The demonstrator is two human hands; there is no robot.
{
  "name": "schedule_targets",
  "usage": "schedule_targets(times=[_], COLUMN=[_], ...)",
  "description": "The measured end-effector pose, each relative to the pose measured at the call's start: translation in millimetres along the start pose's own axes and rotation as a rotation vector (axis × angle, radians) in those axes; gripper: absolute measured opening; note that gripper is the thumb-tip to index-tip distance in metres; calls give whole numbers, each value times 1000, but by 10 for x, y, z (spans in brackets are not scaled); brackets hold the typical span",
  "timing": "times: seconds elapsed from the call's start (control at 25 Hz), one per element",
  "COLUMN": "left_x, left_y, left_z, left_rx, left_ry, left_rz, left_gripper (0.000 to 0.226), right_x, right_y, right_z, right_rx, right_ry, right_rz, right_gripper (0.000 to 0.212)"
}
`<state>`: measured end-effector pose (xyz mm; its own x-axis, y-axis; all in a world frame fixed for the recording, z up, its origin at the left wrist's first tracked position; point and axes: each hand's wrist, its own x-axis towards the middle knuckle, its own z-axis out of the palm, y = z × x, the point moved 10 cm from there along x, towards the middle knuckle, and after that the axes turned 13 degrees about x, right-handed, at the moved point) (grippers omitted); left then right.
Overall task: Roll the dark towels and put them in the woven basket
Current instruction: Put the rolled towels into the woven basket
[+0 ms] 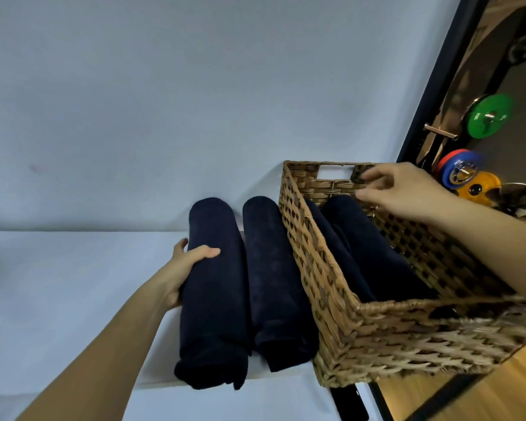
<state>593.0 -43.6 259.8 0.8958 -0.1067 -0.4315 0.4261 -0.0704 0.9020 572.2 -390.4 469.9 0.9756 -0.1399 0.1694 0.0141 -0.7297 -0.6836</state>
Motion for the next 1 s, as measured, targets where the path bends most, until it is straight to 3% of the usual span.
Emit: schedule_targets(times=[0.12, 0.28, 0.4, 0.48, 0.56, 0.64, 0.76, 0.84, 0.92, 1.0], left_x=[-157, -504, -809, -924, -1009, -1053, -956, -729, -474, -320], left_y=[-11, 617, 1146, 1366, 1563, 1748, 1938, 1954, 1846, 1616], left_z=[-36, 147, 468, 683, 981, 1261, 1675, 1805, 1781, 1822], left_rx=[-191, -294, -376, -458, -502, -410, -83, 343, 734, 705], left_ry=[-17, -69, -189, -253, -350, -366, -362, -201, 34, 37], left_rz=[33, 199, 358, 425, 481, 558, 621, 655, 665, 666], left_gripper=[76, 45, 46, 45, 44, 51, 77, 91, 80, 74], right_x=[-234, -378, -296, -330, -419, -372, -346, -369, -300, -206], right_y=[-660, -1122, -1009, -901, -910, -888, -697, -500, -196, 55], right_z=[202, 890, 1095, 1163, 1082, 851, 440, 182, -54, -137], right_rx=[204, 362, 589, 887, 1080, 1265, 1374, 1325, 1003, 557], right_ry=[37, -166, -210, -352, -447, -385, -233, -171, -138, -126], right_rz=[-222, -197, -9, 186, 229, 167, 89, 143, 233, 300], right_gripper=[26, 47, 73, 79, 57, 32, 44, 29, 28, 60])
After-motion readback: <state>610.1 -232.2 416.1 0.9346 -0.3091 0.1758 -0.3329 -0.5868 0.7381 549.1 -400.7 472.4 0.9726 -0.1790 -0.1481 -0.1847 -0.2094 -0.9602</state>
